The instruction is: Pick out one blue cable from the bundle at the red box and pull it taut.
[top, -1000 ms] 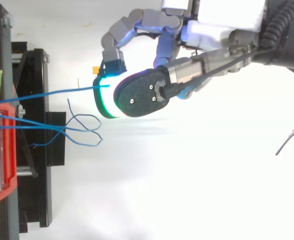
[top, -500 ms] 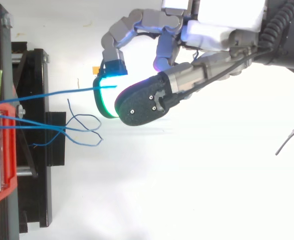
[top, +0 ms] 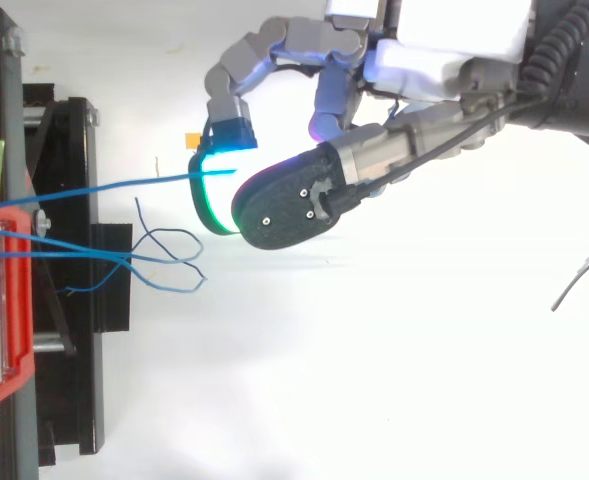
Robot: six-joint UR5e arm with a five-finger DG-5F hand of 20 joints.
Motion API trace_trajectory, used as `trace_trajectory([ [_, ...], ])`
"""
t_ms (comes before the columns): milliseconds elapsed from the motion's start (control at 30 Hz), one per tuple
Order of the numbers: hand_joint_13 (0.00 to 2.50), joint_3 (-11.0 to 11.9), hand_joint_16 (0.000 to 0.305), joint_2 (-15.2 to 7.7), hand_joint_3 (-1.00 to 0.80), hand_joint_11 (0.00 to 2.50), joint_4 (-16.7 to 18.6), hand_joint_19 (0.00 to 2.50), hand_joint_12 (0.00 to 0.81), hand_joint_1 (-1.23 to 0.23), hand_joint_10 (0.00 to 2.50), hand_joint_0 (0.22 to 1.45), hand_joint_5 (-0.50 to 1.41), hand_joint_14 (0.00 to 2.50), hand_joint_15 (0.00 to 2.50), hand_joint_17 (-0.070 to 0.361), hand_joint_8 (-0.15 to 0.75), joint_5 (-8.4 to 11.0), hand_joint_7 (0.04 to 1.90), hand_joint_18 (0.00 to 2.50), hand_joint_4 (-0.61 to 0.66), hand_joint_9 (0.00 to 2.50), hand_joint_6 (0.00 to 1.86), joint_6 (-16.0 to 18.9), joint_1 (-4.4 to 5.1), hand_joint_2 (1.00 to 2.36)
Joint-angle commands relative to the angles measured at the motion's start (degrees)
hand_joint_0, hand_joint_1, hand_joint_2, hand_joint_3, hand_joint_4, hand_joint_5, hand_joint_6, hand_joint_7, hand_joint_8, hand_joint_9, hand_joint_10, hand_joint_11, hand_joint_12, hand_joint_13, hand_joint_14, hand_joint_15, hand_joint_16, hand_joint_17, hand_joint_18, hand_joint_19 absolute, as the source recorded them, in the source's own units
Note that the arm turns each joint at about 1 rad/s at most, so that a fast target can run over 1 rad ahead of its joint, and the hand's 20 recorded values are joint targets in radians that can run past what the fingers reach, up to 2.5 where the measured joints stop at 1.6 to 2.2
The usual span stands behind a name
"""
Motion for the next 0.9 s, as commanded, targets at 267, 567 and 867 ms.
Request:
trace_trajectory([
  [267,1.19,0.0,0.043,2.0,-0.23,1.63,-4.1,1.76,0.321,-0.74,0.79,0.65,-0.17,2.28,1.17,0.096,0.256,-0.14,1.14,1.21,0.01,1.51,0.89,-0.4,-0.08,1.02],
  [567,1.19,0.0,0.042,3.2,-0.20,1.62,-12.1,1.73,0.326,-0.73,0.80,0.65,-0.17,2.28,1.16,0.095,0.257,-0.05,1.16,1.21,0.00,1.51,0.89,-2.0,-0.17,1.02],
  [867,1.19,0.0,0.042,3.1,-0.20,1.61,-6.5,1.71,0.322,-0.73,0.83,0.66,-0.17,2.24,1.17,0.095,0.256,4.87,1.16,1.21,-0.01,1.50,0.90,-0.5,0.10,1.02],
])
